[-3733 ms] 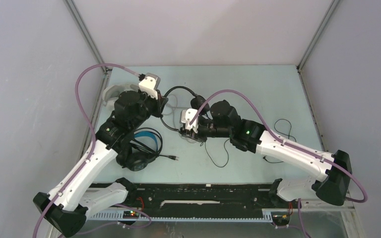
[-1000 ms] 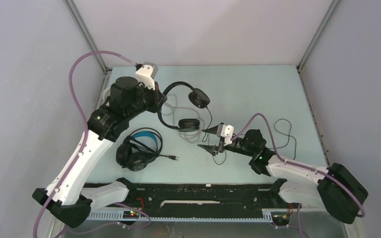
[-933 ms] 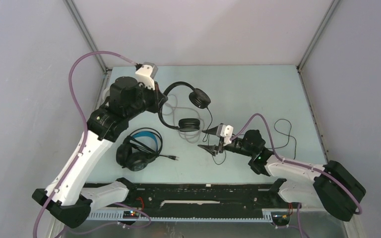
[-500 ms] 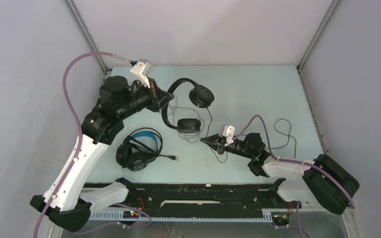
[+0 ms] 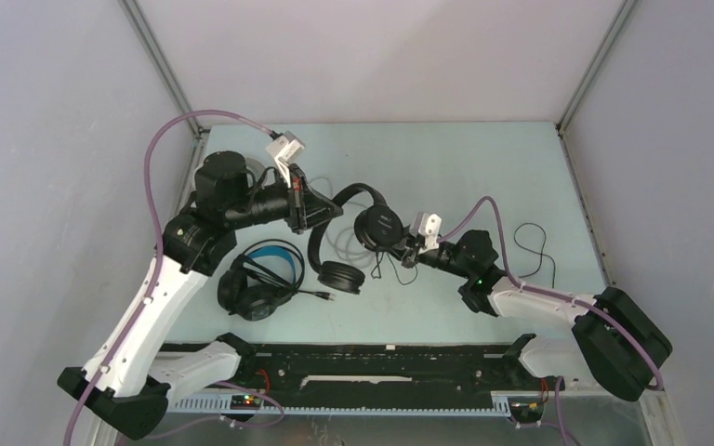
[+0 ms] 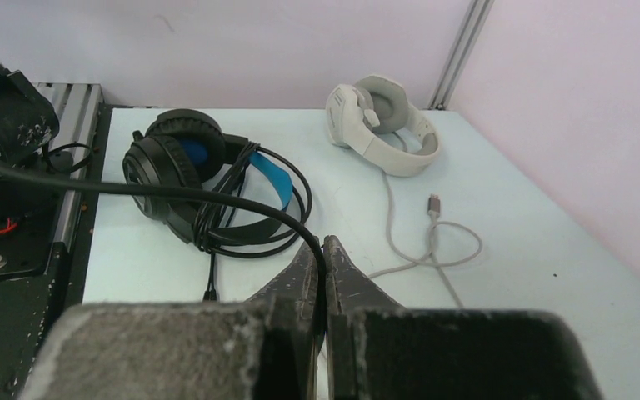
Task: Wrap the headphones
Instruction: Wrap the headphones cable around the headphones.
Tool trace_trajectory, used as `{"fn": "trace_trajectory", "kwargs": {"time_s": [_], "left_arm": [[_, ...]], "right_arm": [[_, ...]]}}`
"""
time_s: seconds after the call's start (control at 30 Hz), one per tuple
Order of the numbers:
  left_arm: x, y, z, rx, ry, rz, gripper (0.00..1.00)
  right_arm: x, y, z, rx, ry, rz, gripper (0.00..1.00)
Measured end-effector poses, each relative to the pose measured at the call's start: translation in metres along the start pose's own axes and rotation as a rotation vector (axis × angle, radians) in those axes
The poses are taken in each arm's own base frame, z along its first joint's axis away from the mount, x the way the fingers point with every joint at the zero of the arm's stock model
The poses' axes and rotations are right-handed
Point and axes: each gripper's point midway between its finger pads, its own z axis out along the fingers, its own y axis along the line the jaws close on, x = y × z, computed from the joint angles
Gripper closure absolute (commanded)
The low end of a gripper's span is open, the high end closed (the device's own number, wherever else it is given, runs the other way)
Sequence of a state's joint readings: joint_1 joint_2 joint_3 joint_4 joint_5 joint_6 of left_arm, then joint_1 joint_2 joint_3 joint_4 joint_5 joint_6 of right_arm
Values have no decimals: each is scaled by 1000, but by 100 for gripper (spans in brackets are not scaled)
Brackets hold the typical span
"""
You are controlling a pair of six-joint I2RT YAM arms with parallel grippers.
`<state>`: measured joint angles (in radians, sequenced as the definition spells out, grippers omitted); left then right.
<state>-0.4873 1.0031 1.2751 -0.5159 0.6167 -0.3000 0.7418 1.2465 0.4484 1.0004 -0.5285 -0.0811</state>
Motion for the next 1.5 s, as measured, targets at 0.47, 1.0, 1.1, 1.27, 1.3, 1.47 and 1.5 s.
{"fn": "trace_trajectory", "kwargs": {"time_s": [0.47, 1.0, 1.1, 1.27, 1.3, 1.47, 1.5], "left_arm": [[76, 4, 5, 72, 309, 134, 100], [125, 67, 7, -231, 582, 387, 100], [129, 81, 6, -306, 622, 411, 100], [133, 98, 6, -394, 668, 437, 100], [133, 99, 6, -404, 672, 441, 100], [131, 102, 5, -441, 668, 460, 100], [129, 104, 5, -460, 666, 463, 100]], "right_arm": [[-1, -14, -3, -6, 85, 22, 100], [-36, -26, -13, -7, 273, 82, 100], [-36, -19, -14, -24, 327, 133, 100], [-37, -4, -9, -55, 404, 220, 100], [-37, -1, -8, -59, 420, 237, 100], [-30, 6, -4, -55, 487, 322, 100], [-29, 7, -3, -51, 501, 343, 100]]}}
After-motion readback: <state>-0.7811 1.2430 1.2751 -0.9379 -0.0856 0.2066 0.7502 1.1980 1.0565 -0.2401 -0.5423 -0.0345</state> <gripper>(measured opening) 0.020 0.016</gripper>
